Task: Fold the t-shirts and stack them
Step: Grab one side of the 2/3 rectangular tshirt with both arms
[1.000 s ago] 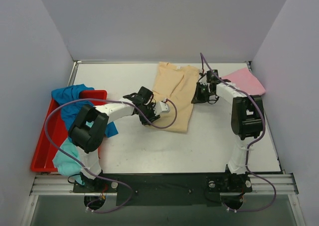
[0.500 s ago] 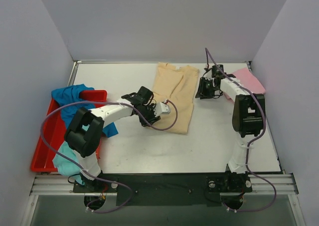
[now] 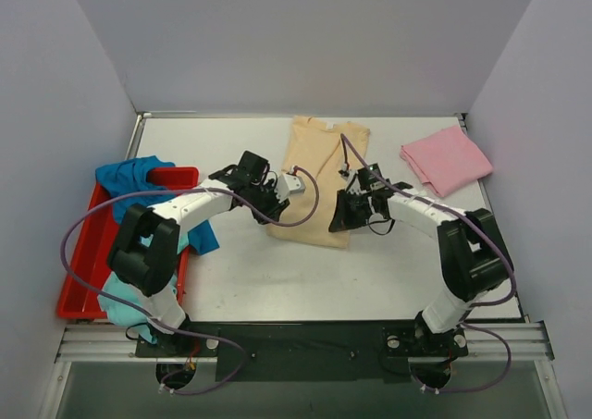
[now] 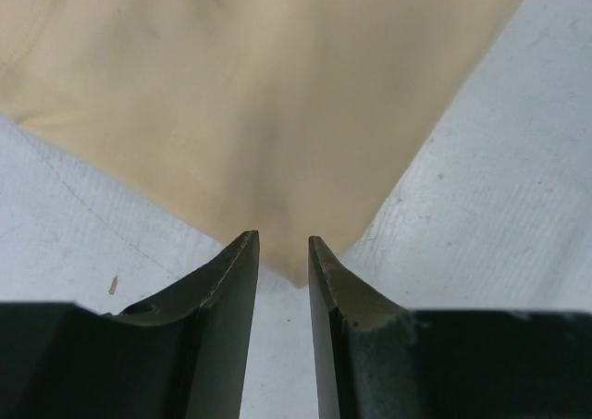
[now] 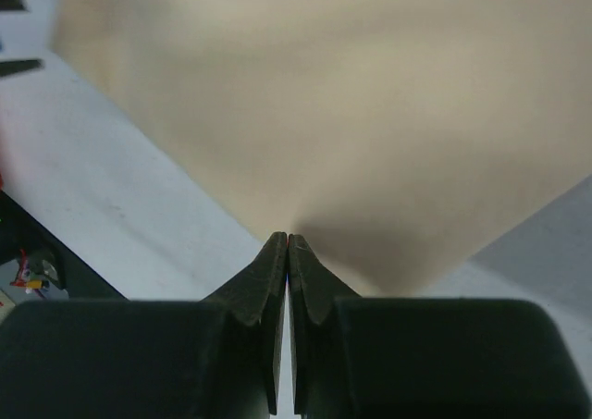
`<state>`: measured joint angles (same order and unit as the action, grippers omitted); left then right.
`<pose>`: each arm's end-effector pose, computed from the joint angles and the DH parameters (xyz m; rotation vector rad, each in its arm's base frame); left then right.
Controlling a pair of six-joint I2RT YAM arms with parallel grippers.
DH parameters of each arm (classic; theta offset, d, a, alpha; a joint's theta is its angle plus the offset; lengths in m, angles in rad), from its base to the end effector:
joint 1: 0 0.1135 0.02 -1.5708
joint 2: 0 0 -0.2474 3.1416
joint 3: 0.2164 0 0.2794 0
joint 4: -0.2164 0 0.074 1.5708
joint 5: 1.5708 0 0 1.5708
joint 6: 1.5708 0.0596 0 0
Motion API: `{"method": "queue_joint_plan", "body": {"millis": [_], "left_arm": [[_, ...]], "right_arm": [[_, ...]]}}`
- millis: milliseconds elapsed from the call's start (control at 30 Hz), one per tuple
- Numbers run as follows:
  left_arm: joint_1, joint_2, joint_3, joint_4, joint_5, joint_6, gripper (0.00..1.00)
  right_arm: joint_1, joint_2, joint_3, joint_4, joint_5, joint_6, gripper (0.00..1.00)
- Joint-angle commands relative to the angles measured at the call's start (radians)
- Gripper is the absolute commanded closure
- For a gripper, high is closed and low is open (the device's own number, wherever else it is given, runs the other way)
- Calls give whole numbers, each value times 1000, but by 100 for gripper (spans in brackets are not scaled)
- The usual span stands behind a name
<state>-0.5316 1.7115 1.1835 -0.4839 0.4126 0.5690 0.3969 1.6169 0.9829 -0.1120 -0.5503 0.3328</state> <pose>0.3231 -0.2177 0.1638 1.4530 2.0777 -0.5160 0.3370 0.1750 0.1626 -0.3691 2.3636 0.9968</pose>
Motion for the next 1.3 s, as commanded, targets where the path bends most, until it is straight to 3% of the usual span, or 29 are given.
{"method": "queue_joint_plan", "body": {"millis": [0,133,333,367,400,567,733,800,900,1133,1267], "left_arm": [[2,72,-25,73,-27,-12,62],[2,79,-67,50,-31,29,62],[-2,-39,-128,-4,-22,107,62],[-4,-56,-128,-18,-12,132,61],[-7,-100,-127,-42,18,146,59],[10,-220,-160,-59,193,325,47],[45,-179,-220,8,242,488,43],[48,-174,-265,80,239,584,42],[47,-155,-274,116,239,657,41],[29,-87,-283,208,186,623,41],[25,-38,-245,133,146,626,43]], "right_arm": [[-29,75,-101,61,-20,80,100],[-46,74,-157,-3,23,66,100],[-84,-74,-190,-124,36,23,100],[-81,-121,-172,-136,30,-24,99],[-66,-174,-146,-159,30,-53,91],[-3,-366,-127,-140,121,-398,70],[100,-547,-346,66,58,-904,52],[157,-558,-394,87,44,-1042,49],[217,-500,-406,55,78,-1123,48],[281,-315,-375,100,265,-1190,48],[318,-238,-369,103,311,-1215,49]]}}
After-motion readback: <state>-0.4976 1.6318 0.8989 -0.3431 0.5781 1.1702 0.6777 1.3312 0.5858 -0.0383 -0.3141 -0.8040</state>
